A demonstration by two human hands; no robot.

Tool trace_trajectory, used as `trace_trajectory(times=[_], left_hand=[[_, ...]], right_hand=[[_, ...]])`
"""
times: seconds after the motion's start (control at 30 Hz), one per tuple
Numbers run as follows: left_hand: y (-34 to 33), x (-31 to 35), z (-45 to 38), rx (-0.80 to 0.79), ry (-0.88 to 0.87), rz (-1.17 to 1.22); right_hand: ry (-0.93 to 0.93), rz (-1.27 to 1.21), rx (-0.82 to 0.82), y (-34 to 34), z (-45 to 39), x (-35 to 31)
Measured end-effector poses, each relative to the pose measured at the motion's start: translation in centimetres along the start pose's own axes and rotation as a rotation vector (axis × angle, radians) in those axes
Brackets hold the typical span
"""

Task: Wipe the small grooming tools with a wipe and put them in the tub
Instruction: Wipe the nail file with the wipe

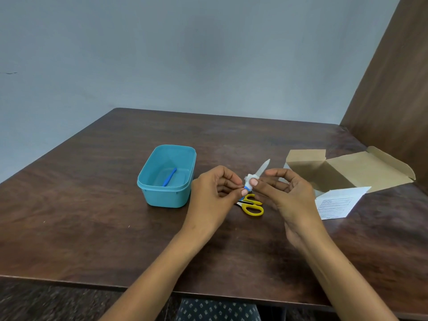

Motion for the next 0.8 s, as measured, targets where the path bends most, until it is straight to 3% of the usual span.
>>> trace_trajectory(times=[0.2, 0.4, 0.63, 0.8], left_hand=[[0.0, -0.6, 0.0, -0.036, 0.122, 0.162], [0.3, -0.4, 0.3, -0.012, 0.173, 0.351], [0.7, 0.1, 0.6, -0.002, 0.124, 0.331], [0.7, 0.0, 0.7, 0.002, 0.148, 0.345]], right_hand=[[0.055, -0.059, 0.080, 0.3, -0.2, -0.9], [-0.010, -0.061, 0.037, -0.4, 0.4, 0.1], [-0.132, -0.047, -0.073, -0.5, 0.5, 0.0], [-0.089, -0.117, -0.032, -0.2, 0.2, -0.8]])
Point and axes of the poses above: each hand's wrist, its own z-axis away from the middle knuckle, its own y-axis out of the back of the hand, x = y × z, the point moved 6 cm from there along -z, towards the middle knuckle, and after that the axes turned 4 degrees about y, right-handed, at the moved point
